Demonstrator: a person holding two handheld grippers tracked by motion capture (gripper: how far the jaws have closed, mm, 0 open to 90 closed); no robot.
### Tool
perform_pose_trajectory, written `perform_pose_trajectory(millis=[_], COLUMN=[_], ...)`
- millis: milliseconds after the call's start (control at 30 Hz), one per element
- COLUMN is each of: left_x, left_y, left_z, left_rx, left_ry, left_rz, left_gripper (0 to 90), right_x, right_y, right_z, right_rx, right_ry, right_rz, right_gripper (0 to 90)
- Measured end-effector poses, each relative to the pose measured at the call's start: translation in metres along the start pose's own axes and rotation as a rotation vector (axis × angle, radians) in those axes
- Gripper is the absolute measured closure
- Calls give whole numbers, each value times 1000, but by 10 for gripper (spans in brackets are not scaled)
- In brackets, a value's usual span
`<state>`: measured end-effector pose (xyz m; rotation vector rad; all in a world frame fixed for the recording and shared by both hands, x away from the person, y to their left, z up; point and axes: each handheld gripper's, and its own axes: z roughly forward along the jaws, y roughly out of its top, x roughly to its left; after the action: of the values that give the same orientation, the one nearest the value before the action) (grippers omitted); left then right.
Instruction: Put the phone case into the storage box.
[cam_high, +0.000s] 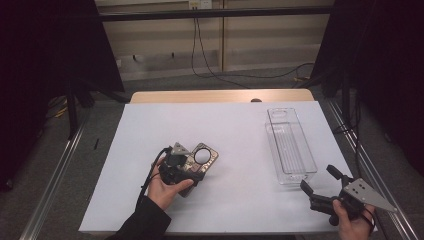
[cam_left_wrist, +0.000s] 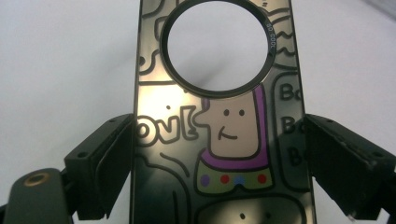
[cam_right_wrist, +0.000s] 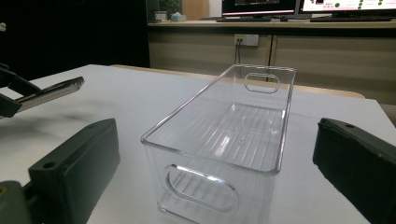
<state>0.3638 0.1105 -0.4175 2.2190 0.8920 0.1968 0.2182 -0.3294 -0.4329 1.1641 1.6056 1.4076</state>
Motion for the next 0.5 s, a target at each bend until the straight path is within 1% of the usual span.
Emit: perform_pose_trajectory(millis=[33,133,200,400,500], left_x=[-1,-2,-1,1,1], left_y=[0,2,3,2,1], left_z=[-2,-8,-15,-25,-29], left_rx=[-13,-47,-87,-154,-180], left_ry=[4,-12,-13,3,-7], left_rz=[7,39,57,71,76], left_gripper=[123,123,123,123,123], right_x=[0,0,1,1,1], right_y=[0,0,0,0,0], right_z=[0,0,0,0,0], right_rx=[1,2,2,1,1], right_ry=[1,1,4,6,6], right_rz=[-2,-2,-3,-6,-6], right_gripper=[0,0,0,0,0])
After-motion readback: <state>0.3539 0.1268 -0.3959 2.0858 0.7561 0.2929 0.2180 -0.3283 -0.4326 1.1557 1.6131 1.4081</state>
